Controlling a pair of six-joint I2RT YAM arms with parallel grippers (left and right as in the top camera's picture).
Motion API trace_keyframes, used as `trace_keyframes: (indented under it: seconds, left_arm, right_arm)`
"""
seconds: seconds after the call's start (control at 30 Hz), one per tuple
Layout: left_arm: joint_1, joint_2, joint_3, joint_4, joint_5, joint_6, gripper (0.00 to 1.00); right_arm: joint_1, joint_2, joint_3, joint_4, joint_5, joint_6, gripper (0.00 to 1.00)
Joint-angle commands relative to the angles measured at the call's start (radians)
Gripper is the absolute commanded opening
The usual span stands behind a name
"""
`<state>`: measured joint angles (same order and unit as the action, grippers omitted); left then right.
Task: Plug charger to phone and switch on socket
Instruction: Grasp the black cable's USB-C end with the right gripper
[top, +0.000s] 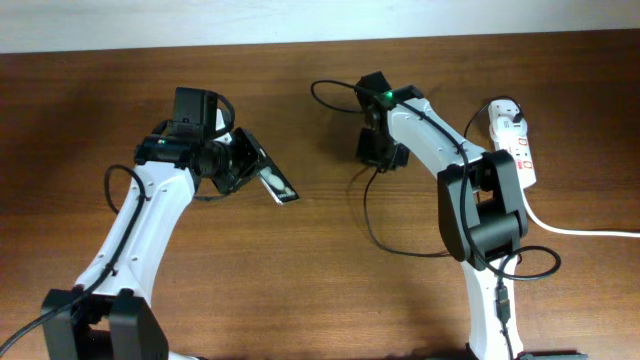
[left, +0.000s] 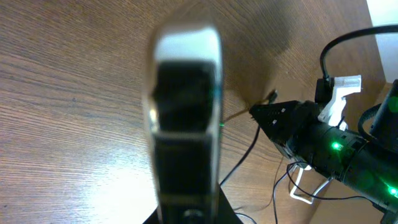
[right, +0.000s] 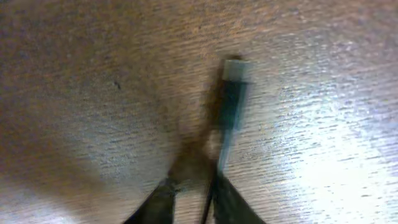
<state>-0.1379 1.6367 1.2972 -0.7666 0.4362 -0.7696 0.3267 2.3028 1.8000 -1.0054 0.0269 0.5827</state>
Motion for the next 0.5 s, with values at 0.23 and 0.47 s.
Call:
trace_keyframes:
  seconds: [0.23, 0.47]
  left_arm:
    - [0.004, 0.034, 0.008, 0.174, 0.281, 0.028, 0.00]
    - [0.010, 0.215, 0.008, 0.765, 0.557, -0.082, 0.00]
  right_arm:
    - [-0.061, -0.185, -0.031, -0.107, -0.378, -0.348, 0.04]
    - [0.018, -0.581, -0.040, -0.352, -0.457, -0.400, 0.04]
